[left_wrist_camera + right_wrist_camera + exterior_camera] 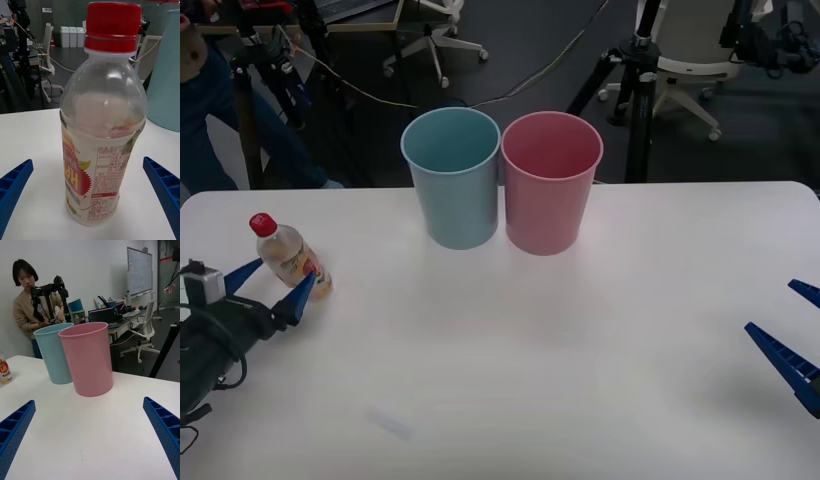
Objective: Grasp the object on the table and drop it into the matching bin: aluminum can to the light blue bin, PET bottle to the pink bin.
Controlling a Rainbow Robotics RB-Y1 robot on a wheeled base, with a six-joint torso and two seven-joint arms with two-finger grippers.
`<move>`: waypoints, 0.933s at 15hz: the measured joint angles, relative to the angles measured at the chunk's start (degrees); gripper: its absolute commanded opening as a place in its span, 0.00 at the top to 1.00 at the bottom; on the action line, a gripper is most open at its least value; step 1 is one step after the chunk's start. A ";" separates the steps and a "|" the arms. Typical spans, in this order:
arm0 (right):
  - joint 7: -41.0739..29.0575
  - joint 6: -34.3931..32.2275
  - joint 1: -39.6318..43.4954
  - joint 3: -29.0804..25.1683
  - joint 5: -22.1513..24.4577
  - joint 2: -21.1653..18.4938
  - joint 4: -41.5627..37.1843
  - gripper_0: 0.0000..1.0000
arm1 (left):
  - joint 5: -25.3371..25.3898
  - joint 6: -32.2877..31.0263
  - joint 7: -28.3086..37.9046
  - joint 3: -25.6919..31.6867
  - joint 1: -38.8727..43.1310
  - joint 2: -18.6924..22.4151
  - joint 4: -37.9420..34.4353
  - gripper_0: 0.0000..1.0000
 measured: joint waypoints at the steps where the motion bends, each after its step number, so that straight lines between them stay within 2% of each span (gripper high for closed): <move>1: 0.00 0.00 0.00 0.00 0.00 0.00 0.00 0.00 | 0.00 0.88 0.15 -0.66 -0.60 0.00 0.00 0.00; 6: 0.00 0.00 0.00 0.00 0.00 0.00 0.00 0.00 | -0.05 1.73 0.56 -2.54 -5.82 0.05 5.02 0.00; 7: 0.00 0.00 0.00 0.00 0.00 0.00 0.00 0.00 | -0.24 1.68 0.64 -2.58 -6.59 0.01 5.84 0.07; 9: 0.00 0.00 0.00 0.00 0.00 0.00 0.00 0.00 | -0.81 1.66 0.82 -2.64 -7.14 0.00 6.14 0.41; 10: 0.00 0.00 0.00 0.00 0.00 0.00 0.00 0.00 | -0.85 1.66 0.87 -2.64 -7.25 0.02 6.14 0.85; 11: 0.00 0.00 0.00 0.00 0.00 0.00 0.00 0.00 | -0.89 1.67 1.05 -2.64 -7.34 0.04 6.14 1.00; 14: 0.00 0.00 0.00 0.00 0.00 0.00 0.00 0.00 | -0.92 1.72 1.97 -2.61 -7.41 0.07 6.15 1.00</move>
